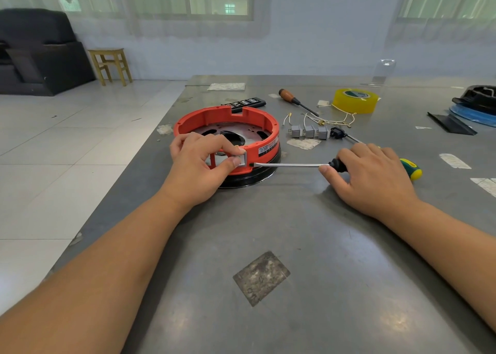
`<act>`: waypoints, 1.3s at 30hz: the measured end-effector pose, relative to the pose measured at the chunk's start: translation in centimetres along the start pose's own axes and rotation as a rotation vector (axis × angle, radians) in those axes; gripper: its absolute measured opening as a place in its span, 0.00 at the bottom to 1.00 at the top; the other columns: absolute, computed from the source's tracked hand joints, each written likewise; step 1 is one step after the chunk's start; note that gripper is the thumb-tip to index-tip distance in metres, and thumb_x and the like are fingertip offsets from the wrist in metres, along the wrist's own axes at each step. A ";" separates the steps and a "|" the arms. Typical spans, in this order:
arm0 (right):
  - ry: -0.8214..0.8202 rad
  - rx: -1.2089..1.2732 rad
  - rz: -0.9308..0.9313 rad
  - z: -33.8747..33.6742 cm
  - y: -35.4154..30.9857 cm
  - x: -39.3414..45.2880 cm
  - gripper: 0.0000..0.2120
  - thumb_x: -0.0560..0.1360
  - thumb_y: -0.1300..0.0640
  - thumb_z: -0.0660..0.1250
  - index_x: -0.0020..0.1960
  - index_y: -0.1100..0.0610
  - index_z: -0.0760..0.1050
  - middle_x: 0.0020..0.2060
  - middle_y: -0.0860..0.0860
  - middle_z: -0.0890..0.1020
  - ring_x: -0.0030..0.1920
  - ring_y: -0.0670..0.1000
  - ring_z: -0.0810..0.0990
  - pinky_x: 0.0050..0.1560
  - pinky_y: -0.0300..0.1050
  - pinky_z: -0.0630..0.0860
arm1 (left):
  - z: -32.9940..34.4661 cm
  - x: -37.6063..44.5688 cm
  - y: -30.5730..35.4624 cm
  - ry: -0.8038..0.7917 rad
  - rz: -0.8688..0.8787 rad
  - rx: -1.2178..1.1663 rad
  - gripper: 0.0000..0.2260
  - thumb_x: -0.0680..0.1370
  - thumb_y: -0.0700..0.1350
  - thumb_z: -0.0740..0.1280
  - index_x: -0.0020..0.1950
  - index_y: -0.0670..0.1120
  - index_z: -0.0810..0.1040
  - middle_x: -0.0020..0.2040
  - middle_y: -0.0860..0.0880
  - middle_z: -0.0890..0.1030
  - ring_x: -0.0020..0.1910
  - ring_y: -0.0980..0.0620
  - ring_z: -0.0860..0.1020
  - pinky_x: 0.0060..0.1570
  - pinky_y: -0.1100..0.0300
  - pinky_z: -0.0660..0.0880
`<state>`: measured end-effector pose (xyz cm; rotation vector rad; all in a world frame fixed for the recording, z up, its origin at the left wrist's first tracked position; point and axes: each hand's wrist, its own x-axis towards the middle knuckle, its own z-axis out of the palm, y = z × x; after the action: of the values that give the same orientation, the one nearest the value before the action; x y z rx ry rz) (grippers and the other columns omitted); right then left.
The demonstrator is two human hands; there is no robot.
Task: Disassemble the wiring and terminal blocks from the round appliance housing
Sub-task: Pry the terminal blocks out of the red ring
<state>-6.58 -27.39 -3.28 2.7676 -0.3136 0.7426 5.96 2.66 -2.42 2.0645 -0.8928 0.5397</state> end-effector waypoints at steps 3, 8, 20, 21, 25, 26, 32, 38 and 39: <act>0.002 0.007 0.007 0.0 -0.2 0.0 0.30 0.80 0.31 0.45 0.46 0.52 0.75 0.39 0.50 0.76 0.43 0.55 0.75 0.49 0.52 0.71 | 0.0 0.0 0.1 -0.010 0.002 0.009 0.08 0.78 0.48 0.76 0.51 0.61 0.81 0.48 0.66 0.77 0.57 0.58 0.70 0.71 0.53 0.53; -0.002 0.024 0.012 0.1 -0.8 0.1 0.30 0.78 0.29 0.43 0.44 0.51 0.72 0.39 0.50 0.74 0.43 0.55 0.74 0.49 0.52 0.70 | 0.0 0.1 0.1 -0.015 -0.008 0.005 0.08 0.79 0.47 0.74 0.51 0.62 0.80 0.46 0.66 0.75 0.56 0.59 0.67 0.71 0.54 0.51; -0.025 0.068 0.059 1.3 -1.4 2.4 0.36 0.75 0.23 0.39 0.40 0.52 0.70 0.39 0.50 0.73 0.45 0.54 0.70 0.54 0.55 0.69 | 0.0 0.2 0.5 -0.034 -0.036 0.006 0.08 0.81 0.48 0.72 0.50 0.62 0.80 0.45 0.65 0.74 0.58 0.57 0.66 0.69 0.56 0.50; -0.025 0.075 0.067 1.5 -1.5 2.8 0.37 0.75 0.23 0.39 0.40 0.52 0.70 0.39 0.50 0.72 0.45 0.55 0.70 0.54 0.55 0.68 | 0.0 0.2 0.5 -0.034 -0.037 0.006 0.08 0.81 0.48 0.72 0.50 0.62 0.80 0.44 0.65 0.74 0.57 0.57 0.66 0.69 0.56 0.49; -0.013 0.092 0.128 2.0 -2.1 4.1 0.40 0.78 0.27 0.36 0.40 0.55 0.73 0.40 0.53 0.75 0.47 0.58 0.73 0.57 0.55 0.68 | 0.0 0.2 0.7 -0.039 -0.053 0.003 0.09 0.81 0.48 0.72 0.49 0.63 0.79 0.44 0.66 0.73 0.55 0.60 0.63 0.67 0.57 0.49; -0.009 0.086 0.148 2.0 -2.3 4.5 0.41 0.78 0.28 0.35 0.41 0.56 0.75 0.41 0.54 0.77 0.48 0.59 0.74 0.58 0.56 0.68 | 0.1 0.2 0.7 -0.040 -0.051 0.001 0.09 0.81 0.48 0.72 0.49 0.64 0.79 0.44 0.66 0.73 0.54 0.61 0.63 0.68 0.56 0.50; 0.069 0.056 0.226 2.1 -3.4 6.5 0.39 0.83 0.37 0.40 0.46 0.58 0.85 0.43 0.57 0.81 0.52 0.60 0.76 0.61 0.56 0.66 | -0.1 0.3 1.0 -0.078 -0.092 -0.009 0.14 0.81 0.48 0.72 0.45 0.69 0.76 0.46 0.66 0.73 0.59 0.55 0.63 0.69 0.55 0.51; 0.163 0.093 0.245 2.8 -3.8 7.9 0.34 0.86 0.43 0.45 0.48 0.61 0.85 0.42 0.59 0.81 0.50 0.63 0.75 0.61 0.56 0.66 | -0.3 0.5 1.0 -0.115 -0.138 -0.014 0.13 0.81 0.49 0.71 0.45 0.69 0.77 0.48 0.64 0.71 0.63 0.51 0.63 0.68 0.56 0.50; 0.183 0.104 0.247 3.0 -3.8 8.1 0.33 0.86 0.44 0.46 0.48 0.62 0.84 0.40 0.59 0.80 0.49 0.63 0.75 0.61 0.56 0.66 | -0.4 0.5 1.0 -0.121 -0.144 -0.014 0.12 0.81 0.50 0.71 0.45 0.69 0.77 0.48 0.64 0.71 0.64 0.50 0.63 0.68 0.56 0.49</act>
<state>2.67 -25.83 -2.30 2.7592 -0.6019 1.0927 5.48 2.31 -1.38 2.1476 -0.8064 0.3331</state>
